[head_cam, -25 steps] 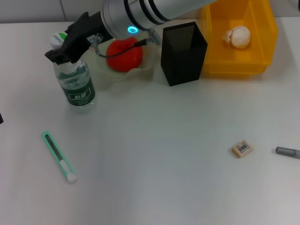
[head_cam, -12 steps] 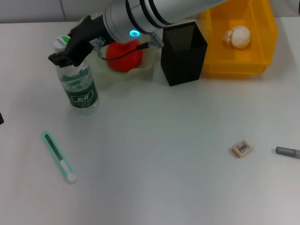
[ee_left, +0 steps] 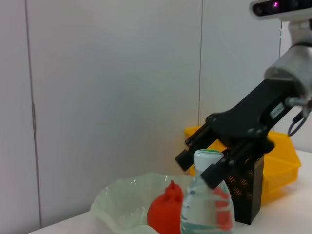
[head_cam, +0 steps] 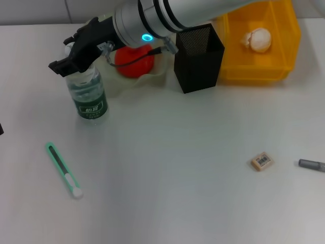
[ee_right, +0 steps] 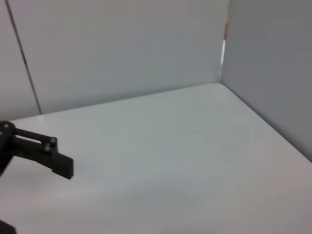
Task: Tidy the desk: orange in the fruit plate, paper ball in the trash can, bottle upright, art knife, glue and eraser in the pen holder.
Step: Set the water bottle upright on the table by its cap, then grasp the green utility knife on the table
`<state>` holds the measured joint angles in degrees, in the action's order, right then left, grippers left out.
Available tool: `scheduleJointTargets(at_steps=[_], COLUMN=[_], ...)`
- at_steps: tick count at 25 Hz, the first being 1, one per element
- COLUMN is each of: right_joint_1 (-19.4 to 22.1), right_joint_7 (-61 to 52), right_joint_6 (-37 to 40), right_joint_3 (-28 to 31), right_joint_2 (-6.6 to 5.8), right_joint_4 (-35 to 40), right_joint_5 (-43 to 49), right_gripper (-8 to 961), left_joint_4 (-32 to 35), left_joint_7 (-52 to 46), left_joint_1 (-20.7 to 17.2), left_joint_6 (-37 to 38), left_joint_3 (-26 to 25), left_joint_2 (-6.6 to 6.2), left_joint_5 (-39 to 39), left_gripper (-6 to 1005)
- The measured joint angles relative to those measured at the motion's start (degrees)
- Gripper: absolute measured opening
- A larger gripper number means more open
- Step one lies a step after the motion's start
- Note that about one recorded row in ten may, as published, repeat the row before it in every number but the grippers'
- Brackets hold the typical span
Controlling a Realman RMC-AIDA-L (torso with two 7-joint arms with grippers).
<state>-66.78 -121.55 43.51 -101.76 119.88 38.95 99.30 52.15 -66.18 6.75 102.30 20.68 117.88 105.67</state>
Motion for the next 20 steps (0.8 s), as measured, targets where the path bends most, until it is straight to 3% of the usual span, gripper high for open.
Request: scheduleJointTargets(at_steps=[3, 4, 5, 6, 7, 9, 10, 13, 14, 15, 19, 20], right_joint_1=[3.6, 6.9, 6.9, 10.5, 10.5, 15.7, 15.7, 19.5, 21.0, 21.0, 20.7, 20.7], right_joint_7=[-1.1, -2.9, -2.9, -6.1, -6.1, -11.1, -11.1, -15.2, -16.6, -16.6, -21.8, -21.8], right_joint_6=[1.9, 4.5, 4.5, 8.1, 8.1, 13.6, 13.6, 21.1, 27.2, 27.2, 42.0, 42.0], right_joint_3=[0.6, 2.4, 2.4, 5.8, 5.8, 9.8, 9.8, 13.9, 17.1, 17.1, 22.1, 22.1], right_joint_2=[-0.39, -0.58, -0.58, -0.58, -0.58, -0.51, -0.51, -0.7, -0.72, -0.72, -0.81, -0.81], right_joint_4=[6.6, 12.9, 12.9, 20.8, 20.8, 32.5, 32.5, 42.5, 47.1, 47.1, 53.2, 53.2], right_joint_5=[0.8, 3.7, 3.7, 8.9, 8.9, 16.5, 16.5, 20.8, 21.8, 21.8, 22.9, 22.9], right_gripper=[617, 633, 633, 633, 633, 633, 633, 632, 632, 632, 632, 632], left_joint_4=[0.0, 0.0, 0.0, 0.0, 0.0, -0.7, -0.7, -1.8, -2.8, -2.8, -4.5, -4.5], left_joint_7=[0.0, 0.0, 0.0, 0.0, 0.0, 0.0, 0.0, -0.1, -0.1, -0.1, -0.9, -0.9], left_joint_1=[-0.3, -0.4, -0.4, -0.5, -0.5, -0.5, -0.5, -0.4, -0.2, -0.2, 0.3, 0.3], left_joint_6=[-0.1, -0.1, -0.1, 0.1, 0.1, 0.2, 0.2, 0.2, 0.0, 0.0, 0.2, 0.2], left_joint_3=[-0.1, -0.3, -0.3, -0.6, -0.8, -1.0, -1.0, -1.1, -1.1, -1.1, -0.6, -0.6], left_joint_2=[-0.13, -0.22, -0.22, -0.25, -0.28, -0.4, -0.4, -0.61, -0.88, -0.88, -1.96, -1.96], left_joint_5=[-0.2, -0.3, -0.3, -0.3, -0.3, -0.4, -0.4, -0.4, -0.4, -0.4, -0.1, -0.1], left_gripper=[854, 855, 855, 855, 855, 855, 855, 854, 854, 854, 855, 855])
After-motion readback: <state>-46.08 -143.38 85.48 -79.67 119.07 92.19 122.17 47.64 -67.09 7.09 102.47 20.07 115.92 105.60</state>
